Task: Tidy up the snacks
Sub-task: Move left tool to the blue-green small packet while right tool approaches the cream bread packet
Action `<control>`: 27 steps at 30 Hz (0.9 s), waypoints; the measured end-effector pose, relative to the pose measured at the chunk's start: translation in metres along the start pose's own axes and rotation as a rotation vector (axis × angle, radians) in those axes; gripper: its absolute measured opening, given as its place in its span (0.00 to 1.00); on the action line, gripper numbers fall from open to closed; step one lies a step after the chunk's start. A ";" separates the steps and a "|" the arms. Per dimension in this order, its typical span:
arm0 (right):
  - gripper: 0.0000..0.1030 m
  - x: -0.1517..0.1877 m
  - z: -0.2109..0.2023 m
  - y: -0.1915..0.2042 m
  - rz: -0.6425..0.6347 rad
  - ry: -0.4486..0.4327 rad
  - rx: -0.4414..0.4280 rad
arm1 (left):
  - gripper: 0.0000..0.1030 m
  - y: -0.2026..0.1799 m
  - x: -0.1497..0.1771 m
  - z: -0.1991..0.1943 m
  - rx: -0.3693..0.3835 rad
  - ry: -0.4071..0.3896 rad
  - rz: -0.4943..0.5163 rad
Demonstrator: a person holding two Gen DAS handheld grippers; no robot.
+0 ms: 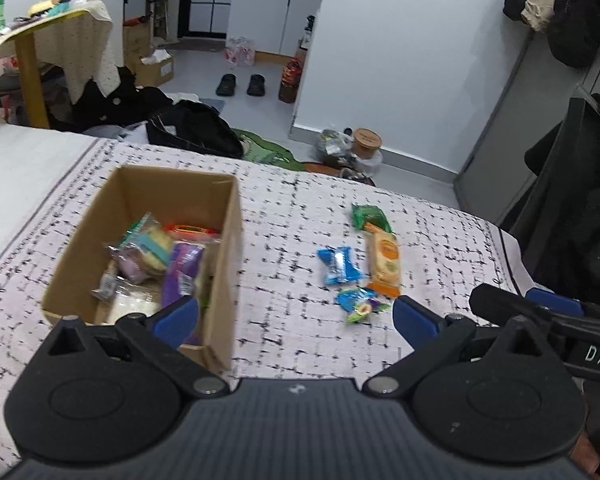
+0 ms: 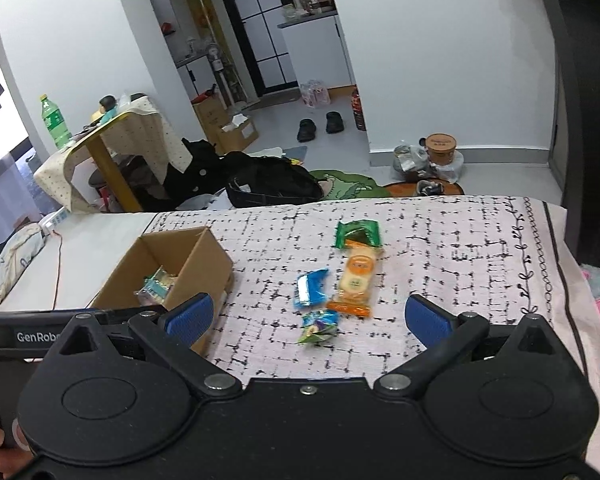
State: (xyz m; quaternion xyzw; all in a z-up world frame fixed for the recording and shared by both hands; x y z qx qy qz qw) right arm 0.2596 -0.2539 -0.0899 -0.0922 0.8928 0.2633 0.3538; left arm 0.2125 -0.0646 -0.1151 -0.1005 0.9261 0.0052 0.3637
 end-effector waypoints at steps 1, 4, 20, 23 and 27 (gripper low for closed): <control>1.00 -0.002 0.000 -0.003 0.003 -0.001 0.003 | 1.00 -0.002 0.000 0.002 0.009 0.004 -0.005; 1.00 -0.005 0.002 -0.010 0.023 0.010 0.007 | 1.00 -0.010 0.001 0.010 0.034 0.005 -0.016; 0.88 -0.008 0.038 -0.030 0.088 0.106 0.045 | 0.85 -0.033 0.003 0.071 0.120 0.050 -0.107; 0.85 -0.009 0.045 -0.031 0.086 0.112 0.071 | 0.81 -0.036 0.006 0.086 0.132 0.063 -0.118; 0.85 -0.013 0.052 -0.033 0.075 0.111 0.092 | 0.75 -0.036 0.010 0.106 0.149 0.089 -0.148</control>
Point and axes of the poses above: each gripper's, at about its wrist camera, not at the fingertips, and z roughly the way its jaws point, y to its left, x to its underside, the point moved 8 cm from there along z, roughly the way its jaws point, and after that the axes turned 10 degrees about z, right-handed, at the moved point
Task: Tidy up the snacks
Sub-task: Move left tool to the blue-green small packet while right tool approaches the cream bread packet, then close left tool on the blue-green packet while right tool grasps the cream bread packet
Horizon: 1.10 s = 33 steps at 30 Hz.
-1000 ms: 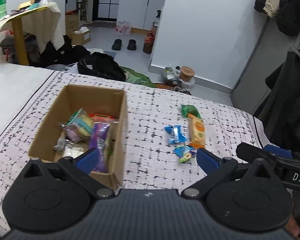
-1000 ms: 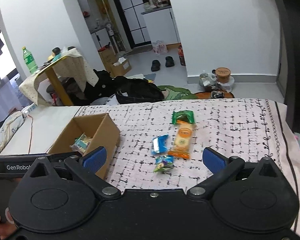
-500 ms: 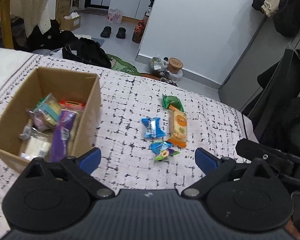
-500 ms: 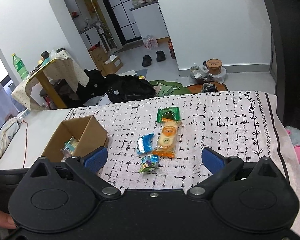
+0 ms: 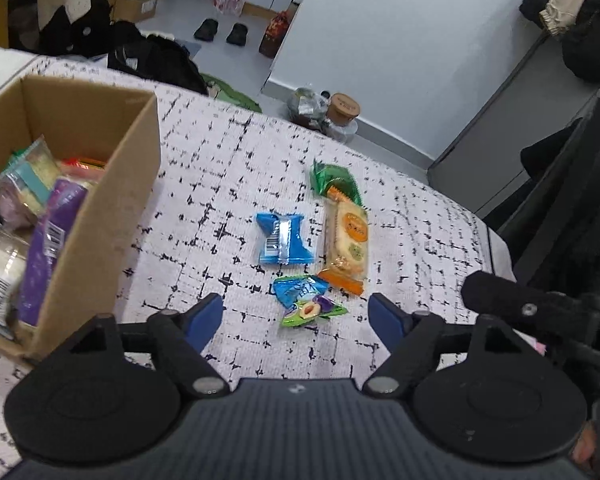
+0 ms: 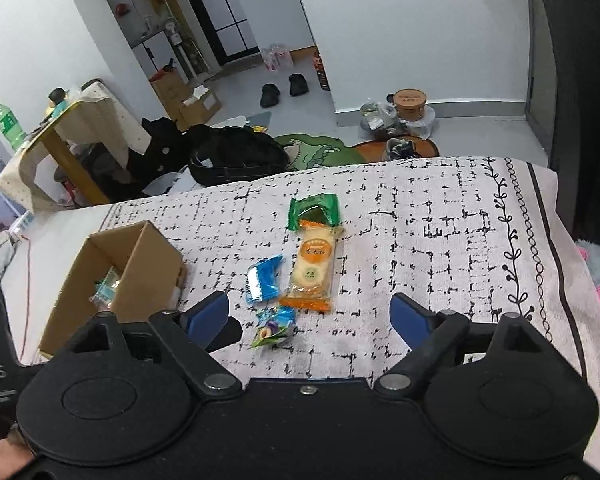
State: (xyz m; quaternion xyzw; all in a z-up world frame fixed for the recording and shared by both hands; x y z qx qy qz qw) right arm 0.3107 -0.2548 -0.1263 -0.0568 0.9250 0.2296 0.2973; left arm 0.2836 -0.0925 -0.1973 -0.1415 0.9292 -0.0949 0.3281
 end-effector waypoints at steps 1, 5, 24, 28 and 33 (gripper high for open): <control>0.85 -0.001 0.002 0.000 -0.005 -0.002 0.004 | 0.73 0.000 0.000 0.005 0.010 0.005 -0.003; 0.82 -0.005 0.017 -0.005 0.000 0.006 0.011 | 0.71 0.000 -0.002 0.020 0.022 0.010 0.000; 0.71 0.012 0.078 -0.011 0.109 0.060 0.008 | 0.24 0.018 -0.002 0.062 0.022 0.085 -0.010; 0.71 0.015 0.086 -0.010 0.099 0.060 0.026 | 0.24 0.025 -0.007 0.052 0.001 0.057 -0.017; 0.69 0.015 0.096 -0.006 0.088 0.056 0.044 | 0.24 0.033 -0.015 0.042 -0.016 0.028 -0.019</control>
Point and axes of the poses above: each gripper's, at about its wrist camera, not at the fingertips, and z roughly the way its jaws point, y to its left, x to its underside, the point moved 8 cm from there along z, roughly the way its jaws point, and after that the axes turned 10 degrees about z, right-handed, at the moved point
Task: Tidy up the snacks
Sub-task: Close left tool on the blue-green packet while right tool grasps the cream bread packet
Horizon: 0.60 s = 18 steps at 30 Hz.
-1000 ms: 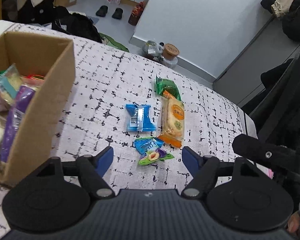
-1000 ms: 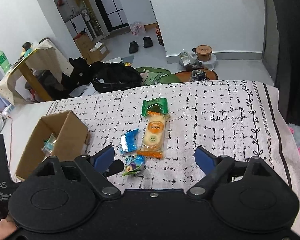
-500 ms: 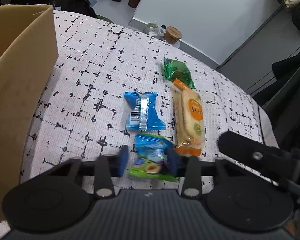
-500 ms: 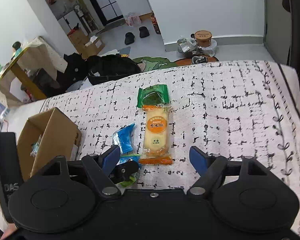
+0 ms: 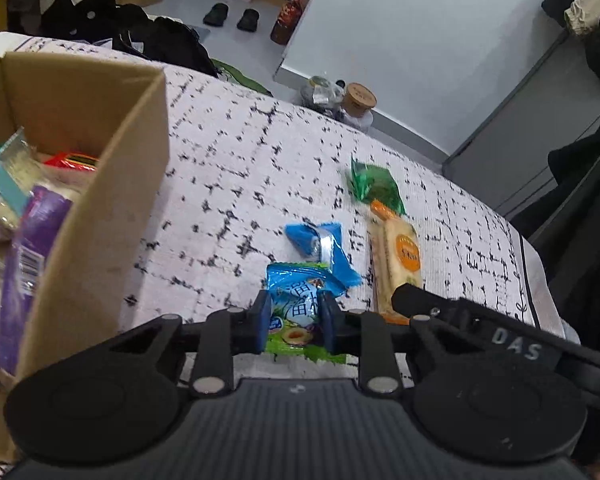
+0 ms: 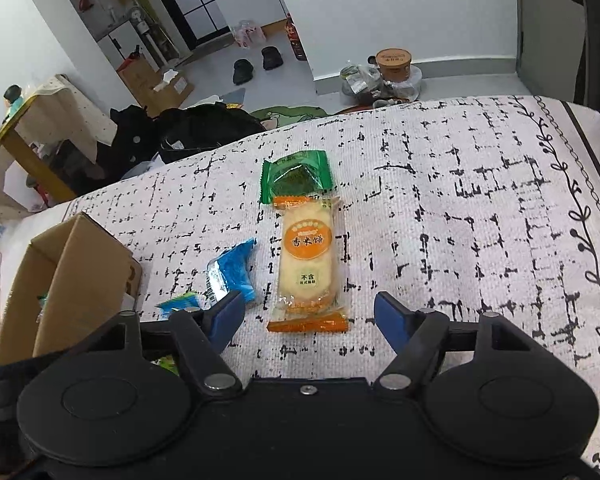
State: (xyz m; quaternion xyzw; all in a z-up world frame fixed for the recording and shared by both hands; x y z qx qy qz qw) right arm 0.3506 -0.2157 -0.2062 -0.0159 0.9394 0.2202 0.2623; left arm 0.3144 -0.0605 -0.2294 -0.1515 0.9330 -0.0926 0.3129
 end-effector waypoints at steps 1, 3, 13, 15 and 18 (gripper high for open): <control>0.69 -0.001 0.002 0.001 -0.003 -0.004 0.004 | 0.24 0.002 -0.001 -0.001 -0.002 -0.002 -0.001; 0.69 -0.005 0.008 0.003 -0.001 -0.014 0.013 | 0.24 0.005 -0.002 -0.001 -0.008 -0.002 -0.004; 0.34 0.009 0.022 0.004 -0.042 0.026 0.039 | 0.24 0.009 0.002 -0.001 -0.018 0.011 0.009; 0.34 0.014 0.015 -0.001 -0.030 0.032 0.067 | 0.24 0.010 0.003 -0.001 -0.018 0.013 0.011; 0.34 0.022 0.007 -0.006 -0.017 0.060 0.091 | 0.24 0.009 0.005 -0.002 -0.015 0.011 0.007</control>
Point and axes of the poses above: each gripper's, at about its wrist camera, not at the fingertips, and z roughly the way its jaws point, y to its left, x to its underside, the point moved 8 cm from there along z, roughly the way its jaws point, and after that the axes turned 10 degrees about z, right-handed, at the moved point
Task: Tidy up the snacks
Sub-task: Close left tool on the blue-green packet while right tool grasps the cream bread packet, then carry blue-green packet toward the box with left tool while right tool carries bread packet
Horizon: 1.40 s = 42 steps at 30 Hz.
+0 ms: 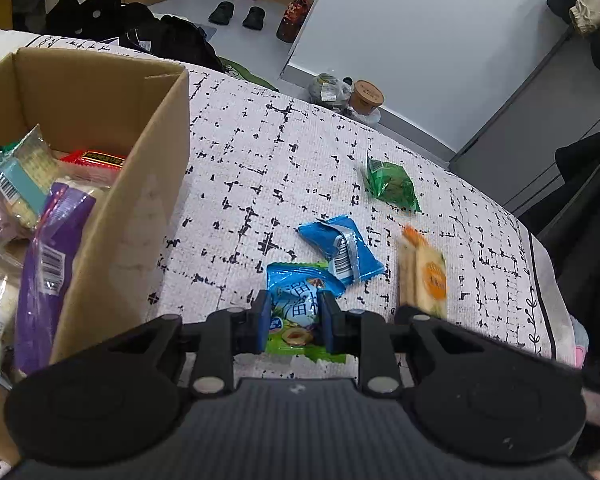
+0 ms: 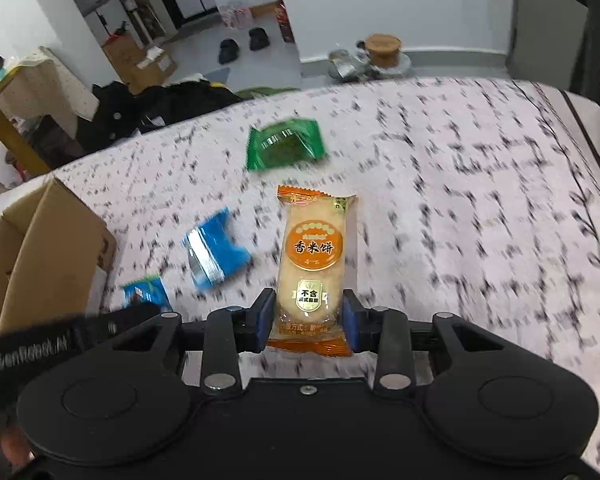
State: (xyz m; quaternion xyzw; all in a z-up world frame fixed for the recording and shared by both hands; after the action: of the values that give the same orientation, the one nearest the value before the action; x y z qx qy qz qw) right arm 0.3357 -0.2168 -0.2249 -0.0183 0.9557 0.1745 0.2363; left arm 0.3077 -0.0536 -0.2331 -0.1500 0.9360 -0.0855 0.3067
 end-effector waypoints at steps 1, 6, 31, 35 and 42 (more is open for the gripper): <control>0.34 0.002 -0.001 -0.001 -0.003 0.006 0.002 | 0.24 -0.001 0.001 0.000 0.000 -0.001 0.003; 0.38 -0.001 0.005 0.001 -0.007 -0.026 -0.010 | 0.24 0.000 0.005 0.000 -0.002 0.004 0.005; 0.33 -0.012 -0.071 0.028 0.037 -0.141 -0.166 | 0.24 -0.010 -0.014 -0.062 0.037 -0.065 0.113; 0.33 -0.011 -0.078 0.034 0.039 -0.150 -0.190 | 0.24 -0.005 -0.020 -0.080 0.035 -0.087 0.119; 0.33 -0.015 -0.099 0.053 0.012 -0.192 -0.235 | 0.24 0.007 -0.031 -0.115 0.023 -0.150 0.110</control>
State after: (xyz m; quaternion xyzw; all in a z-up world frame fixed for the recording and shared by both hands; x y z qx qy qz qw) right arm 0.2987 -0.2018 -0.1190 -0.0235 0.9018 0.2874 0.3218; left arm 0.2608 -0.0287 -0.1262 -0.1006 0.9161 -0.0679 0.3821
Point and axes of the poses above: each gripper's, at about its wrist camera, not at the fingertips, and z roughly the way its jaws point, y to its left, x to its underside, the point moved 8 cm from there along z, roughly the way its jaws point, and after that the axes turned 10 degrees about z, right-handed, at the moved point
